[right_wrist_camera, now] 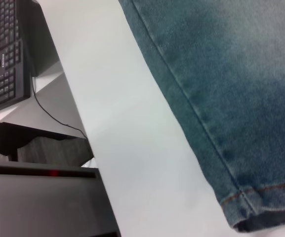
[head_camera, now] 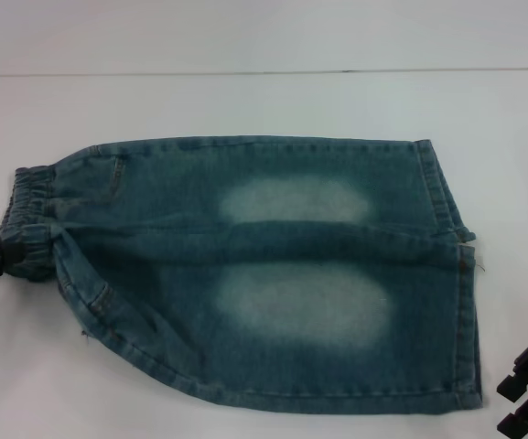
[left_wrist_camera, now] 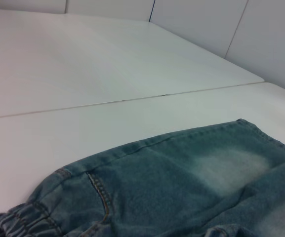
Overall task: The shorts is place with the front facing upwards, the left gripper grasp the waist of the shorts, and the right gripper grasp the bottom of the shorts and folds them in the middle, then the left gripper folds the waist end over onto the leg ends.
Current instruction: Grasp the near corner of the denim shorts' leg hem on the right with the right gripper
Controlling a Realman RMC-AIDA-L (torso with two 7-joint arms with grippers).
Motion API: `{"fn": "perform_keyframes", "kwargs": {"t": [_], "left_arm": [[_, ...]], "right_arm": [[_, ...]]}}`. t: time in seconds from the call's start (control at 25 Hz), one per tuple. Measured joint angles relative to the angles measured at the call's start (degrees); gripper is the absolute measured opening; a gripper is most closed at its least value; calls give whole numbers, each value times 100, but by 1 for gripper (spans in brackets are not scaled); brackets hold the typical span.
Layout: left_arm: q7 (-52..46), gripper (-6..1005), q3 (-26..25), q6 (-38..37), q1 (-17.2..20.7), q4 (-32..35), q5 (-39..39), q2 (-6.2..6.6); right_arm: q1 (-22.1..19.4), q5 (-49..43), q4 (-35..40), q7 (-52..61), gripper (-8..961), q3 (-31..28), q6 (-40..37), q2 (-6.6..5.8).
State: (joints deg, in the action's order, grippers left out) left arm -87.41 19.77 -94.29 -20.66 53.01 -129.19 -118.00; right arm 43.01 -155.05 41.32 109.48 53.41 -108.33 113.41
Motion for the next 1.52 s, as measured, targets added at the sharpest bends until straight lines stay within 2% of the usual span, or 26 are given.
{"fn": "perform_keyframes", "kwargs": {"t": [0.32, 0.68, 0.92, 1.24, 1.44, 1.52], "left_arm": [[8, 56, 0, 21, -9, 13, 0, -3], [39, 61, 1, 26, -2, -26, 0, -3], [40, 65, 2, 31, 1, -36, 0, -3], [49, 69, 33, 116, 17, -54, -8, -34], [49, 72, 47, 119, 29, -87, -26, -44], [50, 73, 51, 101, 29, -120, -28, -45]], "right_arm": [[142, -7, -341, -16, 676, 65, 383, 44], [150, 36, -359, -40, 677, 24, 500, 98], [184, 48, -362, -40, 677, 9, 545, 181], [191, 209, -362, -147, 675, -56, 603, 198], [179, 231, -360, -381, 618, -89, 665, 251], [163, 231, -360, -451, 526, -98, 727, 263]]}}
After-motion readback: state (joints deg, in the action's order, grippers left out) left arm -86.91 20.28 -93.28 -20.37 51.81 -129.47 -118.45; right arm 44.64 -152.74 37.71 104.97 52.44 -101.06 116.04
